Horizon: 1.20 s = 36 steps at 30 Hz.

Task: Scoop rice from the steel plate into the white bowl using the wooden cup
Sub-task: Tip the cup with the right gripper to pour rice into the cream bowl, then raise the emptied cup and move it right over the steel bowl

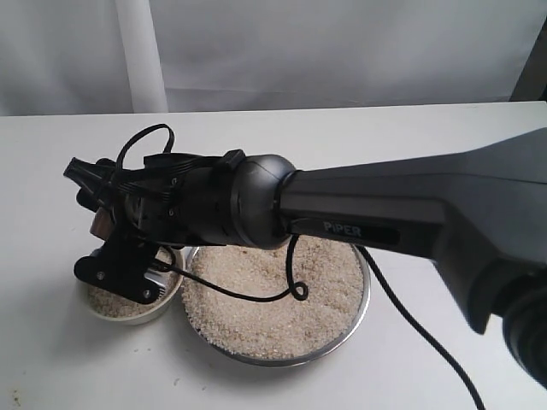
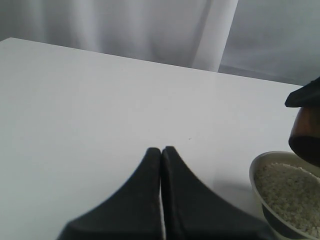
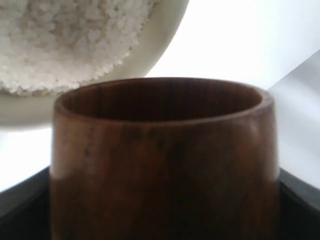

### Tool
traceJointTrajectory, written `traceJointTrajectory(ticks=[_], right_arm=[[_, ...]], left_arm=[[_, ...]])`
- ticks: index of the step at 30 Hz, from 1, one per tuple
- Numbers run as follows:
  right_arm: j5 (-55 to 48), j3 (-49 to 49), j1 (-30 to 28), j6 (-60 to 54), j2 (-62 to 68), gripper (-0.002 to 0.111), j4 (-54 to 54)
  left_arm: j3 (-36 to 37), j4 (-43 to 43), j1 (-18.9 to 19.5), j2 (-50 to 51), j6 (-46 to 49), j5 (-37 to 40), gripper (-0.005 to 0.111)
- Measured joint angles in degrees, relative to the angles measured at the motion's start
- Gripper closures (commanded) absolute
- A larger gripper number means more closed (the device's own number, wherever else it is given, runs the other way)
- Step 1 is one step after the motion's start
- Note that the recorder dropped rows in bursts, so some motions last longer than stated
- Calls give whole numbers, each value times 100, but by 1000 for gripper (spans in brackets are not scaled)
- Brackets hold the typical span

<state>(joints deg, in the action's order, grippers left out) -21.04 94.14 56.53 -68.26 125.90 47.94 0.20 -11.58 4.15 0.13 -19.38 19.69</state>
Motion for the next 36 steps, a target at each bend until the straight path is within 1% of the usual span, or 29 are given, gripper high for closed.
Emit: traceJointTrajectory(ticks=[2,5,8,12,17,22,26,31,36], right_arm=[[-13,0,0,43,0,108,-228],[-25,0,-15,304,-38,108,-872],[-161,0,-118,570,-227,108,-1836],[-632,0,-392,679,-609,108,-2973],[-1445,0,-857,703,-1081,108,-3869],[-2444,0,-1306,712,-1414,108,-3993],[-2940,0,-1689,715,-1493,108,-3993],[-3172,0,-2004,725,-1459,108,-3897],[-3132,0,-2037,737,-1190,108,-3202]], left_arm=[[0,0,0,0,0,0,107],[0,0,0,0,0,0,107],[0,0,0,0,0,0,107],[0,0,0,0,0,0,107],[0,0,0,0,0,0,107],[0,0,0,0,0,0,107],[0,0,0,0,0,0,107],[0,0,0,0,0,0,107],[0,0,0,0,0,0,107]])
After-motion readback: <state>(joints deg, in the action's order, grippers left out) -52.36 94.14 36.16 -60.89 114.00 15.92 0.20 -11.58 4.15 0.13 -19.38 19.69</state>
